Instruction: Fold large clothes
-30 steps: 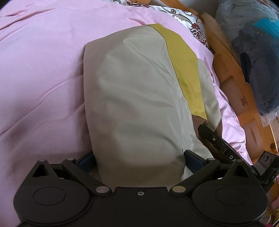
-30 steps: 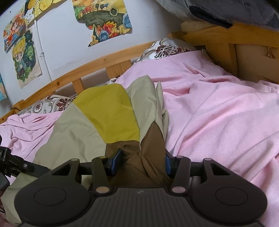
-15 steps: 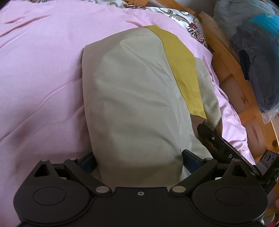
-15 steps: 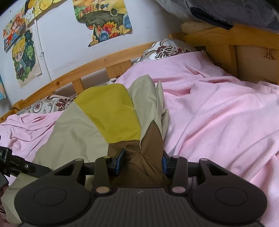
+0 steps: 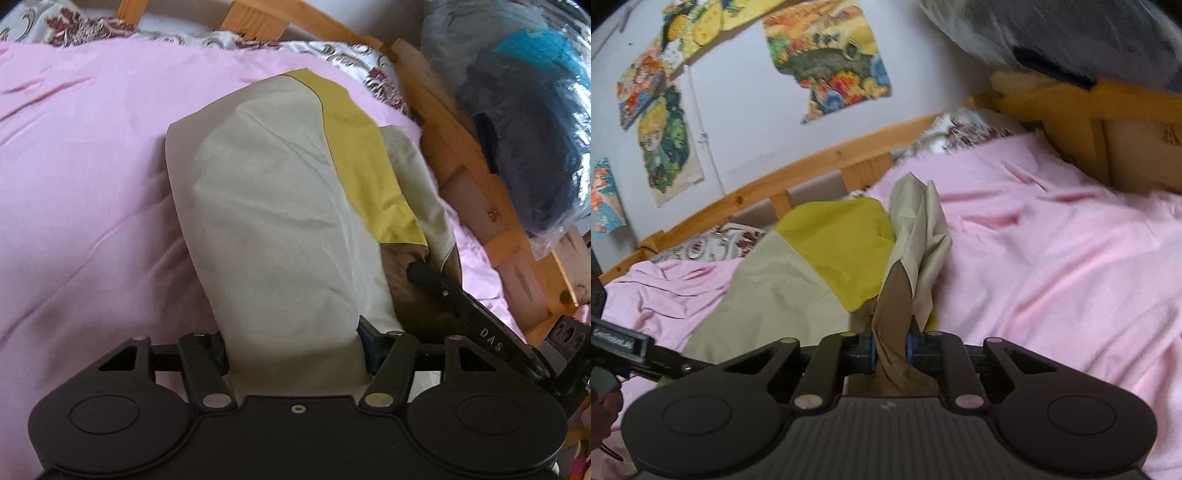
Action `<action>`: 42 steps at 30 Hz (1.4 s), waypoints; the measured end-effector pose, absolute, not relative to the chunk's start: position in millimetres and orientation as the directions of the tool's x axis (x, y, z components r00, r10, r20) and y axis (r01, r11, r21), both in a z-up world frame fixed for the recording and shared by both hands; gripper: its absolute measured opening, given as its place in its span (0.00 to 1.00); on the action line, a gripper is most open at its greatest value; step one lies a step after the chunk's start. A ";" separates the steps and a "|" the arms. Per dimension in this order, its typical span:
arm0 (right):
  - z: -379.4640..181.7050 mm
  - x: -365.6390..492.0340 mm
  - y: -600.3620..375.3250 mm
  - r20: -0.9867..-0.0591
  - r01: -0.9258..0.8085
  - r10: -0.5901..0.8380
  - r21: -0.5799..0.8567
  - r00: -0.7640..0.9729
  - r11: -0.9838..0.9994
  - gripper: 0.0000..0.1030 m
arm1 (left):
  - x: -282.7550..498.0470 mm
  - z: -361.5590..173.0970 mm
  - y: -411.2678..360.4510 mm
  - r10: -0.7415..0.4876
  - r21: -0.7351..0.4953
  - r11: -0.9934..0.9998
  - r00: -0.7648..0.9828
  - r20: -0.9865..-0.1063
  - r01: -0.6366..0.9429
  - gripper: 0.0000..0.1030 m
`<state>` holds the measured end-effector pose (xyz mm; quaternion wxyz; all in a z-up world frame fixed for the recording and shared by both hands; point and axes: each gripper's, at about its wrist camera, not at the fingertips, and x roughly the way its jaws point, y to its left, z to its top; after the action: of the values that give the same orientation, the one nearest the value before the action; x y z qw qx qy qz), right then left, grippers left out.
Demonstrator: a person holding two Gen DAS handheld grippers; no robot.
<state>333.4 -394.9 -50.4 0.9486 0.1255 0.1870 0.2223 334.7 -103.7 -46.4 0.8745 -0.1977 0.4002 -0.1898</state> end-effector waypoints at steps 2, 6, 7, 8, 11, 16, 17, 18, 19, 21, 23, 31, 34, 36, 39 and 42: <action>-41.4 326.8 -387.4 -0.276 -0.399 0.481 0.304 0.832 0.865 0.14 | 330.7 -36.9 -98.4 -0.489 -0.486 0.853 0.618 -0.615 0.192 0.59; -24.7 315.5 -367.9 -0.228 -0.440 0.504 0.279 0.833 0.853 0.13 | 318.6 -14.0 -75.2 -0.472 -0.453 0.865 0.660 -0.585 0.218 0.57; -20.3 313.8 -361.4 -0.212 -0.452 0.514 0.281 0.831 0.847 0.13 | 315.9 -9.8 -68.1 -0.465 -0.445 0.868 0.670 -0.579 0.219 0.57; -16.5 312.7 -354.9 -0.200 -0.461 0.523 0.284 0.829 0.840 0.13 | 312.8 -4.5 -57.9 -0.453 -0.433 0.875 0.682 -0.573 0.217 0.57; -6.9 315.4 -326.3 -0.183 -0.490 0.550 0.289 0.815 0.822 0.13 | 308.7 7.4 -30.6 -0.411 -0.398 0.896 0.707 -0.575 0.197 0.57; 1.3 328.2 -276.6 -0.168 -0.548 0.602 0.278 0.781 0.789 0.13 | 306.9 16.5 18.9 -0.339 -0.371 0.920 0.737 -0.585 0.129 0.57; 1.6 332.9 -266.5 -0.167 -0.554 0.611 0.287 0.774 0.781 0.13 | 306.4 16.9 28.4 -0.325 -0.365 0.924 0.744 -0.584 0.117 0.57; 0.9 336.8 -258.7 -0.165 -0.560 0.620 0.301 0.767 0.772 0.13 | 307.0 16.7 36.9 -0.313 -0.361 0.927 0.750 -0.583 0.106 0.57; -0.3 340.0 -250.6 -0.166 -0.564 0.627 0.309 0.761 0.766 0.13 | 306.3 14.3 44.9 -0.302 -0.355 0.930 0.754 -0.583 0.098 0.57; -6.3 346.0 -236.8 -0.178 -0.561 0.631 0.321 0.755 0.763 0.13 | 308.4 5.8 55.4 -0.284 -0.343 0.936 0.754 -0.592 0.083 0.57; -16.7 352.2 -226.8 -0.210 -0.546 0.628 0.339 0.749 0.766 0.14 | 308.0 -8.2 62.2 -0.277 -0.341 0.938 0.739 -0.614 0.068 0.59; -46.8 353.8 -232.5 -0.321 -0.460 0.546 0.306 0.774 0.833 0.35 | 303.0 -30.9 54.9 -0.213 -0.290 0.957 0.741 -0.637 0.025 0.74; -47.4 347.0 -234.9 -0.334 -0.439 0.513 0.275 0.791 0.855 0.46 | 303.8 -32.2 51.3 -0.177 -0.287 0.958 0.738 -0.651 -0.022 0.79; -47.7 342.1 -238.9 -0.337 -0.433 0.506 0.269 0.794 0.860 0.51 | 300.1 -32.5 50.7 -0.152 -0.286 0.957 0.740 -0.655 -0.057 0.84; -45.6 334.9 -243.4 -0.338 -0.430 0.493 0.248 0.801 0.868 0.63 | 293.2 -29.1 45.3 -0.120 -0.273 0.958 0.748 -0.653 -0.084 0.94; -38.2 328.0 -246.9 -0.329 -0.435 0.486 0.220 0.810 0.873 0.74 | 280.8 -23.8 38.6 -0.077 -0.261 0.958 0.765 -0.639 -0.122 0.97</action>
<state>328.0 -246.9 -38.2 0.9489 0.0671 0.1906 0.2426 280.8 38.6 -23.8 0.9282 -0.1449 0.3425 0.0121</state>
